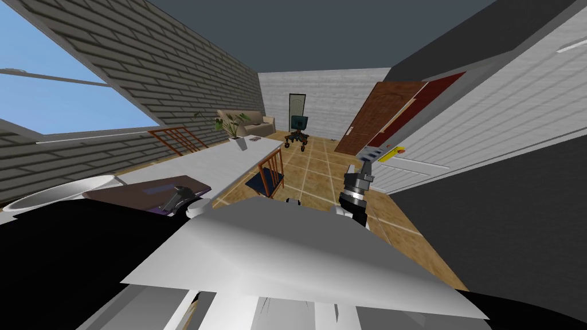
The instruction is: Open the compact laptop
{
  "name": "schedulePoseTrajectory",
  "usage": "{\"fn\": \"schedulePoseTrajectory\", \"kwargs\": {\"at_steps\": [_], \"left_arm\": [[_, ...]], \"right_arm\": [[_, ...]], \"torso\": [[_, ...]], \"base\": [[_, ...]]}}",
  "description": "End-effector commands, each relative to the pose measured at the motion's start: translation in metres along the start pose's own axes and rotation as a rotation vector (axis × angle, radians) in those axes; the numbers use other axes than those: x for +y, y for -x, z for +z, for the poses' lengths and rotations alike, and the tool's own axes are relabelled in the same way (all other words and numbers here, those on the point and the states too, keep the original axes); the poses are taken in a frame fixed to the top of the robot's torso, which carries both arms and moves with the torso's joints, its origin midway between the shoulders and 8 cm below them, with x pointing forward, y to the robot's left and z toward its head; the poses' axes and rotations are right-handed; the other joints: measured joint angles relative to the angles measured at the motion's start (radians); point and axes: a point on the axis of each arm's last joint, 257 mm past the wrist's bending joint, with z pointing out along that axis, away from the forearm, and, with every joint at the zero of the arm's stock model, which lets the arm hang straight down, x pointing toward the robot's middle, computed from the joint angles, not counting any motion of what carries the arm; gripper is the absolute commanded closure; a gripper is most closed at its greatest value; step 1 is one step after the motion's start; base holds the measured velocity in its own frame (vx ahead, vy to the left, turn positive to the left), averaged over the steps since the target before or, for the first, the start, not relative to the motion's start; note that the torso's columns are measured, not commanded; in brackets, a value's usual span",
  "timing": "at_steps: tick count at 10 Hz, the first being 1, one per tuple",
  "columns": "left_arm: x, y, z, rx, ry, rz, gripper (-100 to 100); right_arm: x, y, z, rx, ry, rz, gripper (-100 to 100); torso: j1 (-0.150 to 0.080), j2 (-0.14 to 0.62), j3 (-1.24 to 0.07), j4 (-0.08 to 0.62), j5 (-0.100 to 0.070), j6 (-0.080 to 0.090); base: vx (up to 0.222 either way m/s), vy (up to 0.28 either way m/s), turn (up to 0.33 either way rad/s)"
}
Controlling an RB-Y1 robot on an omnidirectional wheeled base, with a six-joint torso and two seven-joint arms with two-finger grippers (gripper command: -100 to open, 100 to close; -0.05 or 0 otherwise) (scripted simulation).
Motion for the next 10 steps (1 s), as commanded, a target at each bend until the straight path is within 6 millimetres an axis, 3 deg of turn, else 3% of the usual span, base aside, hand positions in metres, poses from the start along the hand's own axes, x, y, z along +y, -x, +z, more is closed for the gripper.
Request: {"fn": "schedulePoseTrajectory", "kwargs": {"at_steps": [1, 4, 6, 7, 9, 10], "left_arm": [[0.004, -0.010, 0.009, -0.012, 0.023, 0.000, -100], [0.007, -0.016, 0.015, -0.023, 0.043, -0.001, -100], [0.009, -0.036, 0.025, -0.015, 0.068, -0.003, -100], [0.013, -0.032, 0.025, -0.029, 0.080, -0.002, -100], [0.017, -0.053, 0.034, -0.018, 0.112, -0.002, -100], [0.020, -0.050, 0.033, -0.029, 0.123, -0.002, -100]], "right_arm": [[0.000, 0.000, 0.000, 0.000, 0.000, 0.000, 0], [0.000, 0.000, 0.000, 0.000, 0.000, 0.000, 0], [0.000, 0.000, 0.000, 0.000, 0.000, 0.000, 0], [0.000, 0.000, 0.000, 0.000, 0.000, 0.000, 0], [0.000, 0.000, 0.000, 0.000, 0.000, 0.000, 0], [0.000, 0.000, 0.000, 0.000, 0.000, 0.000, 0]], "torso": [[0.000, -0.001, -0.001, 0.000, 0.000, 0.001], [-0.002, -0.003, -0.003, -0.001, -0.002, 0.000], [-0.002, -0.002, -0.002, -0.001, -0.002, 0.000], [-0.003, -0.002, -0.002, -0.001, -0.002, 0.000], [-0.002, -0.004, -0.003, -0.001, -0.002, 0.001], [-0.003, -0.004, -0.003, -0.001, -0.002, 0.000]], "base": [[0.069, -0.041, 0.115], [0.066, -0.042, 0.075], [0.075, -0.052, 0.142], [0.076, -0.049, 0.069], [0.111, -0.053, 0.143], [0.073, -0.065, 0.078]]}}
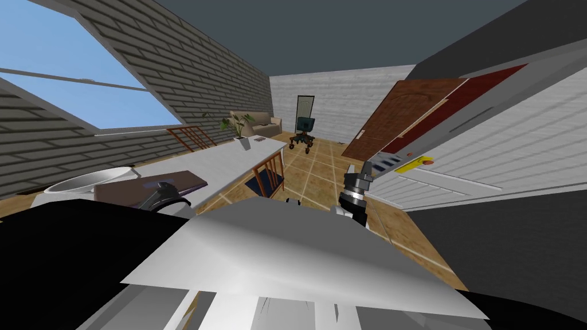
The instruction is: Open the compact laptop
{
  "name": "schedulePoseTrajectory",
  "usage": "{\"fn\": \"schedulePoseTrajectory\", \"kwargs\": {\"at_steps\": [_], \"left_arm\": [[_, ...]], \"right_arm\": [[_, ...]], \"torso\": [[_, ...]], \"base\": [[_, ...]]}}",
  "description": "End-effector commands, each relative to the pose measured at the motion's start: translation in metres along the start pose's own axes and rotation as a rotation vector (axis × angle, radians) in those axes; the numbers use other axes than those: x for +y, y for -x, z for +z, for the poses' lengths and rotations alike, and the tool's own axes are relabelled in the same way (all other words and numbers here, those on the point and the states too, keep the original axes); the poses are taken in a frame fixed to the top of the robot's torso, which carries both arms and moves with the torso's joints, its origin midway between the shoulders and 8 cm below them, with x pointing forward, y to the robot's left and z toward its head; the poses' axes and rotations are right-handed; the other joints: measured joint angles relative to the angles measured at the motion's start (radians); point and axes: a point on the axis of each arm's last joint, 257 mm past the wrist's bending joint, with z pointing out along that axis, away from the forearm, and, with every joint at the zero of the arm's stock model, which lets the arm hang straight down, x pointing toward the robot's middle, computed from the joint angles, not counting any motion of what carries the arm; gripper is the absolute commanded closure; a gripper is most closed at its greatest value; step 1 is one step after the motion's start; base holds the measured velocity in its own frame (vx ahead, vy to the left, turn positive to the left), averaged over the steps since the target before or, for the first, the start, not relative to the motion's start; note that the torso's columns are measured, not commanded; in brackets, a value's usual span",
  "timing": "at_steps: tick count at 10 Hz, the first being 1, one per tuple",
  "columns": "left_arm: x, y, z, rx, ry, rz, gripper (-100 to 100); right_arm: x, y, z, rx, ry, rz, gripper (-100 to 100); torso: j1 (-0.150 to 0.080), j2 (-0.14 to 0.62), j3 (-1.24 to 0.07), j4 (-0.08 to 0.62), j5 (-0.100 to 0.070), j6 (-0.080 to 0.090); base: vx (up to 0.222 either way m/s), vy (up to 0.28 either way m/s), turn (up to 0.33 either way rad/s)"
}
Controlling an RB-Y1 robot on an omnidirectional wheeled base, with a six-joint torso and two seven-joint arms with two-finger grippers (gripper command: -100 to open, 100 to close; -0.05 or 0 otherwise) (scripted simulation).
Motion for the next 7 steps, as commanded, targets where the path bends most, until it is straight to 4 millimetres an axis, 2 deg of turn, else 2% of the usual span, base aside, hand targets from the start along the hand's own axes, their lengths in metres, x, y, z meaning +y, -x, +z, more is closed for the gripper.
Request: {"fn": "schedulePoseTrajectory", "kwargs": {"at_steps": [1, 2, 7], "left_arm": [[0.0018, -0.0022, 0.0026, -0.006, 0.015, 0.005, -100], [0.0020, -0.0013, 0.0027, -0.009, 0.017, 0.005, 0], [0.0031, -0.0021, 0.0030, -0.008, 0.019, 0.004, 0]], "right_arm": [[0.0000, -0.0001, 0.0001, 0.000, 0.000, 0.000, 0], [0.0000, -0.0001, 0.0001, 0.000, 0.000, 0.000, 0], [0.0000, -0.0001, 0.0001, 0.000, 0.000, 0.000, 0]], "torso": [[0.000, 0.003, 0.002, 0.001, 0.000, 0.002], [0.003, 0.005, 0.003, 0.001, 0.001, 0.001], [0.004, 0.001, 0.002, 0.000, 0.003, 0.001]], "base": [[0.025, -0.027, 0.001], [0.009, -0.007, -0.003], [0.000, 0.000, 0.000]]}}
